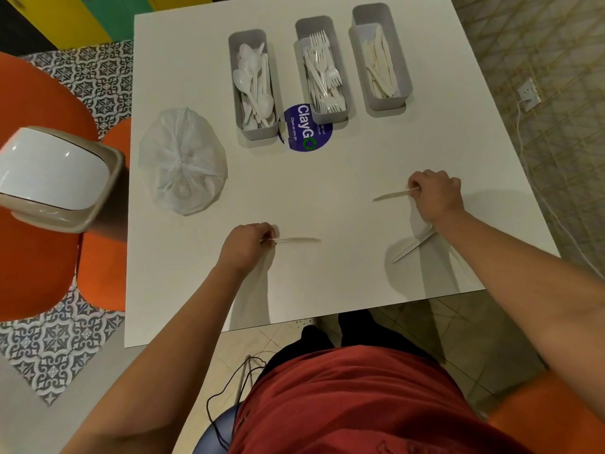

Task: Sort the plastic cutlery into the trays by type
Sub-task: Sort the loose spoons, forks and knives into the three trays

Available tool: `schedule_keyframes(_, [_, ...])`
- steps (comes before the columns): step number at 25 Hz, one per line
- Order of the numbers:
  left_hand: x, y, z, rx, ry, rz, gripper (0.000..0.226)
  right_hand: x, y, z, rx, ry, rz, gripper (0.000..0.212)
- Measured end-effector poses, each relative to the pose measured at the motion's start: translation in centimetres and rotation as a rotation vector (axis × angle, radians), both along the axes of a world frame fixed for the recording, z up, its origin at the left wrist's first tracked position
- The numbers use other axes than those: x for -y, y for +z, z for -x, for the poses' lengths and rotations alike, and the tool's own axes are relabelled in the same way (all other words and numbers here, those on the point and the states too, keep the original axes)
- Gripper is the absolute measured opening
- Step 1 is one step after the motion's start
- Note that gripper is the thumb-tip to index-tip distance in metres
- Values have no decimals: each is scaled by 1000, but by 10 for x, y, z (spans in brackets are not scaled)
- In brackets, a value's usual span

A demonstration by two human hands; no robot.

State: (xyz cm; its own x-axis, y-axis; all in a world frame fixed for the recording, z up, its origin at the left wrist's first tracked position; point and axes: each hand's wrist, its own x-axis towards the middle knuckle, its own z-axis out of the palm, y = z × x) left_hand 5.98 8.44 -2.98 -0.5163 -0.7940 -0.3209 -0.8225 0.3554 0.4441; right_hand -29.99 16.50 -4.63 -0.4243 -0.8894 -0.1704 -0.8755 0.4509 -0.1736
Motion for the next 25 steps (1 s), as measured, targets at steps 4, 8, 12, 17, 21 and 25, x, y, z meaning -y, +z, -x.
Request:
schedule_keyframes(4, [12, 12, 24, -74, 53, -109, 11, 4, 4, 0, -12, 46, -19, 9])
schedule_keyframes(8, [23, 27, 64, -206, 92, -160, 16, 19, 19, -3, 119, 45, 106, 9])
schedule_keyframes(12, [44, 43, 112, -315, 282, -335, 31, 41, 42, 6, 409, -99, 270, 21])
schedule_keyframes(17, [65, 60, 164, -623, 470, -565, 31, 78, 62, 21, 513, -334, 310, 34])
schedule_keyframes(21, [86, 73, 207, -704, 543, -621, 25, 98, 72, 43, 719, -438, 258, 13])
schedule_keyframes(25, [105, 79, 247, -711, 579, -608, 25, 122, 67, 57, 584, -358, 219, 26])
